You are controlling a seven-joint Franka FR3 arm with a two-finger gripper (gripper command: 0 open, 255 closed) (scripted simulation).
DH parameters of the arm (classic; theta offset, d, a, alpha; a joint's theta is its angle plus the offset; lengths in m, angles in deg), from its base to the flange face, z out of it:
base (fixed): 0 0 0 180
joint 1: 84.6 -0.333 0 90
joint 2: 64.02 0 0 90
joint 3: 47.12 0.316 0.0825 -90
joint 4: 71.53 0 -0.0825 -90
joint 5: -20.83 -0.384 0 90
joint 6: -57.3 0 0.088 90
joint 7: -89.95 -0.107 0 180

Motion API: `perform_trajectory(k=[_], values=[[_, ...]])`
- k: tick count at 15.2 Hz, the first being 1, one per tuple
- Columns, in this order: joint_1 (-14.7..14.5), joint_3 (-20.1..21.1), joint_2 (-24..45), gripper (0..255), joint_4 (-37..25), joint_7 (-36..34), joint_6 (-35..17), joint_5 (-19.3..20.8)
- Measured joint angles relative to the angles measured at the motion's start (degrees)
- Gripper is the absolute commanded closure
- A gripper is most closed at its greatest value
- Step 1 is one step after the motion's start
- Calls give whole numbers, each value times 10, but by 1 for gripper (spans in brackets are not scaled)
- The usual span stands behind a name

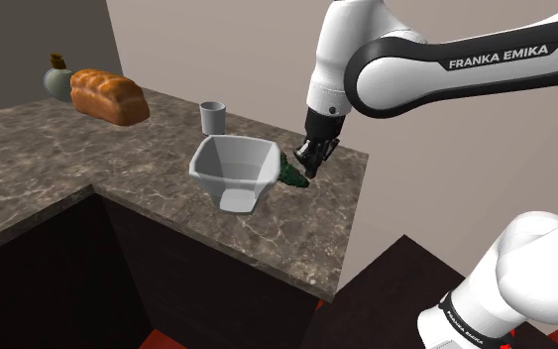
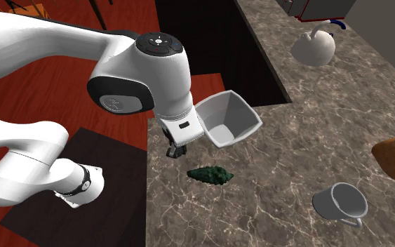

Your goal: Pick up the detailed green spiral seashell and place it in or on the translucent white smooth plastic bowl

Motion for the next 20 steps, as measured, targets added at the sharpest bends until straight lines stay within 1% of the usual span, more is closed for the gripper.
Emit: perform_trajectory(k=[1,2,3,4,7,10,11,16,20], values=[[0,0,0,255,0,0,0,0],[0,0,0,0,0,0,0,0],[0,0,0,0,0,0,0,0],[2,-4,5,0,3,9,-12,0],[6,-25,23,0,23,58,-75,-5],[12,-47,66,0,21,115,-145,-11],[13,-50,75,0,21,125,-159,-12],[14,-51,102,0,36,133,-205,-10],[15,-50,114,0,42,132,-223,-8]])
